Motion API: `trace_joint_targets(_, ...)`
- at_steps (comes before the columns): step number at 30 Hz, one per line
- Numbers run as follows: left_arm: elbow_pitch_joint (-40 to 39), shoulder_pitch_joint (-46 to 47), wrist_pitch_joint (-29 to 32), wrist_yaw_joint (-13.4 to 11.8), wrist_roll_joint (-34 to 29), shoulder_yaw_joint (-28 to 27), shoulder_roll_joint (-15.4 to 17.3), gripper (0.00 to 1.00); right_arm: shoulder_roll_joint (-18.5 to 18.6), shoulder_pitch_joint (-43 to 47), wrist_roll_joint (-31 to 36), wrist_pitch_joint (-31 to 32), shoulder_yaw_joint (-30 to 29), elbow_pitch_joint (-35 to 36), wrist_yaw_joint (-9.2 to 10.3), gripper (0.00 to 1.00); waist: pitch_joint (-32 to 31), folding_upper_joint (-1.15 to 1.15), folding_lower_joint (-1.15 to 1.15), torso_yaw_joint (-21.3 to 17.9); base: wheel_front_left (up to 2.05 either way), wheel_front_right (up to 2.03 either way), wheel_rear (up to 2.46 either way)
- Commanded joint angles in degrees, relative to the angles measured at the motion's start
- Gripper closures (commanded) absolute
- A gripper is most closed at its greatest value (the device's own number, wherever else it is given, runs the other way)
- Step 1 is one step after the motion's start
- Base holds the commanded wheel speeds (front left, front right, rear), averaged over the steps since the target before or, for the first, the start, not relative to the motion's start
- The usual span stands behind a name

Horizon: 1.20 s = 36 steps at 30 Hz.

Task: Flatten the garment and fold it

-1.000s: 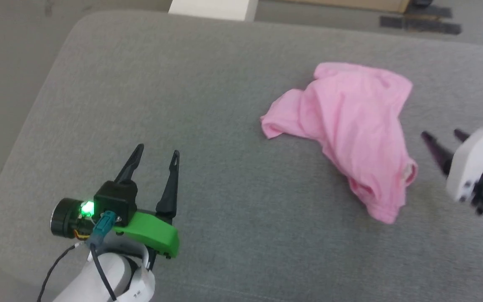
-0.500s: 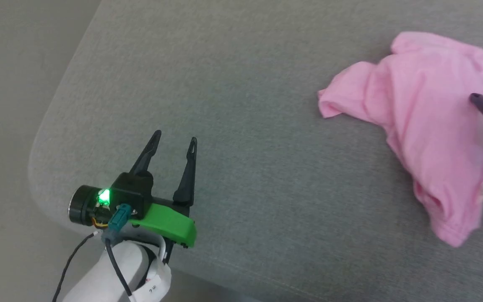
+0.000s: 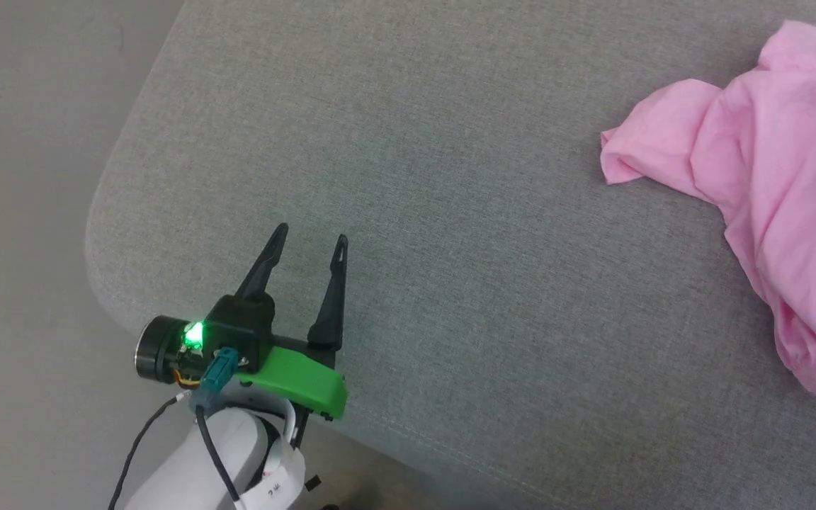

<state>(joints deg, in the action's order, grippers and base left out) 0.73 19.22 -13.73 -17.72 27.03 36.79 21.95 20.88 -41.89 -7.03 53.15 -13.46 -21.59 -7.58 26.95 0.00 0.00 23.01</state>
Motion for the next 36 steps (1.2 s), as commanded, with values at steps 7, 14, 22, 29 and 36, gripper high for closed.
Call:
trace_joint_targets(7, 1.59, -0.06, 0.28, 0.47, 0.07, 0.23, 0.94, 0.00, -0.41, 2.01, -1.18, -10.78, -0.26, -3.43, 0.09, 1.00, -5.44, 0.00, 0.00, -2.90, 0.00, 0.00, 0.00)
trace_joint_targets(14, 2.05, -1.48, 1.64, 0.43, 0.75, 0.68, 1.95, 0.00, 3.76, -0.94, -4.05, -19.61, -0.71, -4.27, 0.09, 1.00, -12.08, 0.00, 0.00, -6.02, 0.00, 0.00, 0.00)
trace_joint_targets(22, 1.74, -3.26, 3.00, -0.07, 1.43, 1.03, 2.93, 0.00, 10.37, -6.55, -5.30, -25.49, 0.77, -4.23, 0.09, 1.00, -18.01, 0.00, 0.00, -8.21, 0.00, 0.00, 0.00)
trace_joint_targets(29, 1.04, -3.54, 3.69, -0.44, 1.68, 1.36, 3.03, 0.00, 13.42, -13.95, -4.25, -30.58, 5.44, -0.23, 0.09, 1.00, -20.15, 0.00, 0.00, -8.53, 0.00, 0.00, 0.00)
trace_joint_targets(36, 0.50, -4.28, 3.75, -1.05, 1.93, 1.47, 3.11, 0.00, 9.68, -9.81, -7.43, -28.78, 17.28, 7.22, 0.09, 1.00, -20.28, 0.00, 0.00, -8.02, 0.00, 0.00, 0.00)
